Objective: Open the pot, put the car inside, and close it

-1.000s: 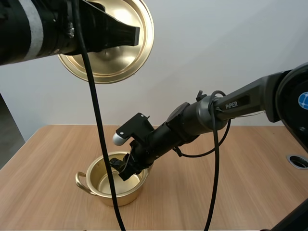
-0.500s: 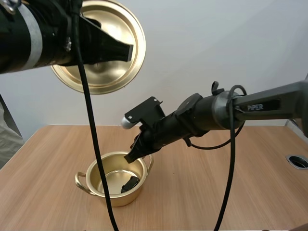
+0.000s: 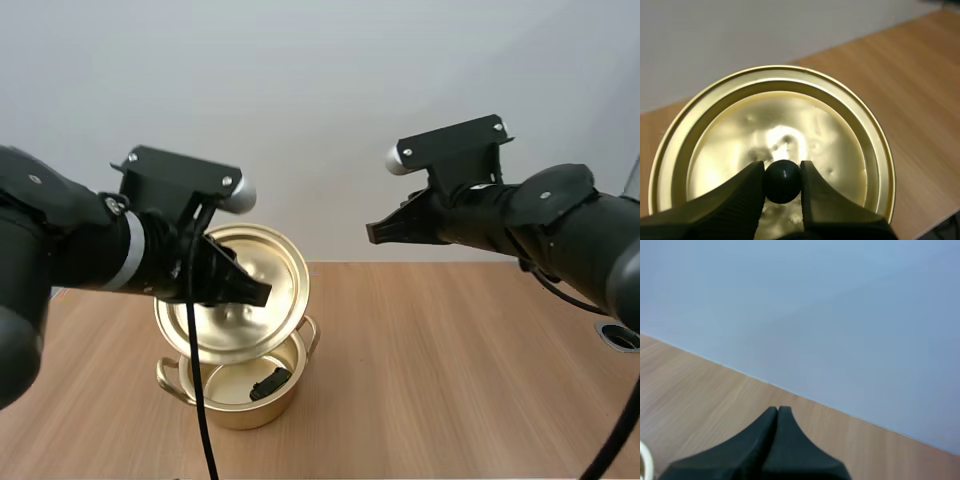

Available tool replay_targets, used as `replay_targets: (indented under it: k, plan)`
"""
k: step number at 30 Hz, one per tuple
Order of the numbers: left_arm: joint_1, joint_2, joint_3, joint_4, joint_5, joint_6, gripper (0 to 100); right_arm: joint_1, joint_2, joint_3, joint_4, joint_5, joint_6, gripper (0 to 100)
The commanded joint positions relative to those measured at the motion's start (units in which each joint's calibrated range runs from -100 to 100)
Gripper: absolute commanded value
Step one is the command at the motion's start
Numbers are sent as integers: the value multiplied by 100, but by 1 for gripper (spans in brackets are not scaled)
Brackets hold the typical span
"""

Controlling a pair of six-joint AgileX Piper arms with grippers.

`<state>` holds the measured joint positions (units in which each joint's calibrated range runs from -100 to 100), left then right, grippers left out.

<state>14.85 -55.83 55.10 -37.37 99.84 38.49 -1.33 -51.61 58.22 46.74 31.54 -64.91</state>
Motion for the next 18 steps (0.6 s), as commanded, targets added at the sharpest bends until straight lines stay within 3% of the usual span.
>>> replay_targets:
  k: [1, 13, 18]
  plan:
    - [-2, 598, 459, -6, 16, 160, 0, -569, -956, 138, 5, 207, -7, 0]
    - [-28, 1849, 476, -6, -489, 485, 0, -569, -1243, 306, -77, 601, -27, 0]
    - [-303, 2066, 489, 25, -905, 428, 0, -569, -1243, 306, -77, 601, -27, 0]
